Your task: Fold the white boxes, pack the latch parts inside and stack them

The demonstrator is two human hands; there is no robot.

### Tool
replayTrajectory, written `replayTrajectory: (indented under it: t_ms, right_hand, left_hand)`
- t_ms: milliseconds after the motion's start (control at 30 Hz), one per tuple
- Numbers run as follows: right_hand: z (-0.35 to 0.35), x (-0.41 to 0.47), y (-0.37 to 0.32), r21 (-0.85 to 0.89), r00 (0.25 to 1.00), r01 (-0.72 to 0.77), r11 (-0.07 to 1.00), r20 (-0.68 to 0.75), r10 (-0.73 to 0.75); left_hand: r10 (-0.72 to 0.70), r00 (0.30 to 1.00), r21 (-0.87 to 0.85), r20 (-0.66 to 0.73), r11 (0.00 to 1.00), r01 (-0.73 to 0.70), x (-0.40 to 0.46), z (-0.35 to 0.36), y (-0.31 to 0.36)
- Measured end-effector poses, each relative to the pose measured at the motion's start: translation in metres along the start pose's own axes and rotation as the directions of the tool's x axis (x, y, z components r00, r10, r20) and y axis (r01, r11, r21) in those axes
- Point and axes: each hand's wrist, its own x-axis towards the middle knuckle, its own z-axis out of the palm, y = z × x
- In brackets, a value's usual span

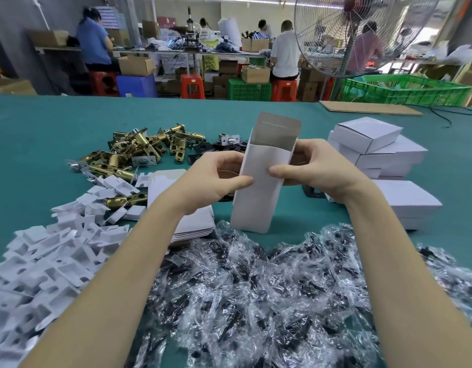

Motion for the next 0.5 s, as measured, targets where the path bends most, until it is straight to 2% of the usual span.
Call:
replayTrajectory:
  t_ms: [100,167,233,300,500]
  right_hand:
    - [0.002,0.0,0.002,-0.008,1.0,-0.001,1.0,-0.019,0.001]
    - [0.005,0.0,0.001,0.053,0.998,0.017,0.998,-0.06,-0.014]
    - [0.01,0.001,0.001,0.135,0.982,0.075,0.988,-0.184,-0.05]
    - [0.014,0.003,0.002,0.143,0.954,0.158,0.977,-0.279,-0.114]
    - [0.017,0.003,0.007,0.098,0.958,0.21,0.973,-0.221,-0.184]
  left_hand:
    - [0.004,1.0,0.014,-0.016,1.0,-0.004,0.001,0.003,-0.002]
    - [0.01,0.997,0.002,-0.08,1.0,-0.01,0.002,0.003,-0.004]
    - [-0.016,0.985,-0.081,-0.173,0.997,0.002,0.004,0.005,-0.005]
    - [-0.033,0.975,-0.136,-0.22,0.991,0.003,0.005,0.006,-0.006]
    - [-0.004,0.976,-0.008,-0.219,1.0,0.002,0.002,0.002,-0.008]
